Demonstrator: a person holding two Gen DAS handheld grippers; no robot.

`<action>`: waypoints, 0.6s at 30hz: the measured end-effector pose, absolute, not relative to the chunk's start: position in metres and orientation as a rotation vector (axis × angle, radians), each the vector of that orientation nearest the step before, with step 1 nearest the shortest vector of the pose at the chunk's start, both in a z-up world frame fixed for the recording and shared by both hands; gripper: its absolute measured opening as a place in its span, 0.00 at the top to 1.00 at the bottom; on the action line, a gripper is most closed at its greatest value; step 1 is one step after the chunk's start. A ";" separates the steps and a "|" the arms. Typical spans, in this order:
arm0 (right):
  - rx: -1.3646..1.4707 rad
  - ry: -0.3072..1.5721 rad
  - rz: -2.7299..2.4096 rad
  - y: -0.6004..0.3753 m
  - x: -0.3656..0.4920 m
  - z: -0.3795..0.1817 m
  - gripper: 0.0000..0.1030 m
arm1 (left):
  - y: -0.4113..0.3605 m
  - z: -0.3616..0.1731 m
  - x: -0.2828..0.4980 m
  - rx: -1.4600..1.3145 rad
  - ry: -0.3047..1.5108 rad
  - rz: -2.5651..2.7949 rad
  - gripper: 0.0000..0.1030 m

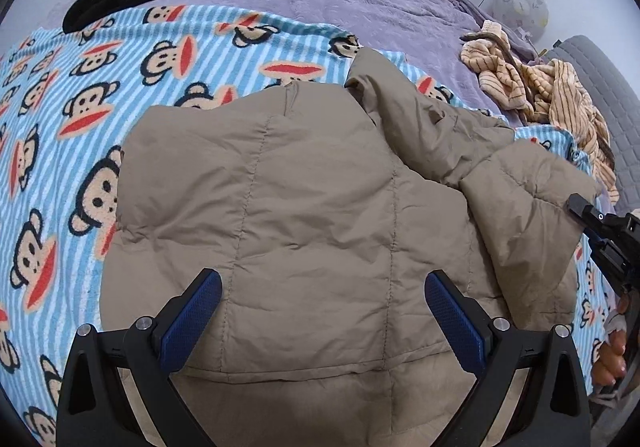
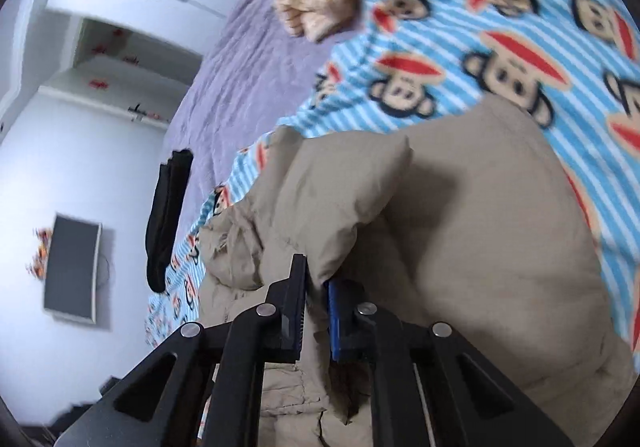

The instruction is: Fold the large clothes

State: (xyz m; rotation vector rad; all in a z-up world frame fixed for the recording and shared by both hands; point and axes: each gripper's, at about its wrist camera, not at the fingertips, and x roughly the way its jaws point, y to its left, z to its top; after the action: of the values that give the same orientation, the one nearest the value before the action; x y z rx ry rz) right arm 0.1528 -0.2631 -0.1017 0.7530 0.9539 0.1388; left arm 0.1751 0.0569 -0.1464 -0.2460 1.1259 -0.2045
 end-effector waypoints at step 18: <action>0.007 1.235 0.486 -0.088 0.110 -0.134 0.73 | 0.063 -0.153 0.193 -0.566 1.202 -0.487 0.01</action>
State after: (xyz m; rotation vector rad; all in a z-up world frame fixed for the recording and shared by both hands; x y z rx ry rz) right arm 0.1102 -0.0881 -0.1339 0.0068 1.2353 0.4861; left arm 0.1931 0.0630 -0.1533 -0.5655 1.2017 -0.4865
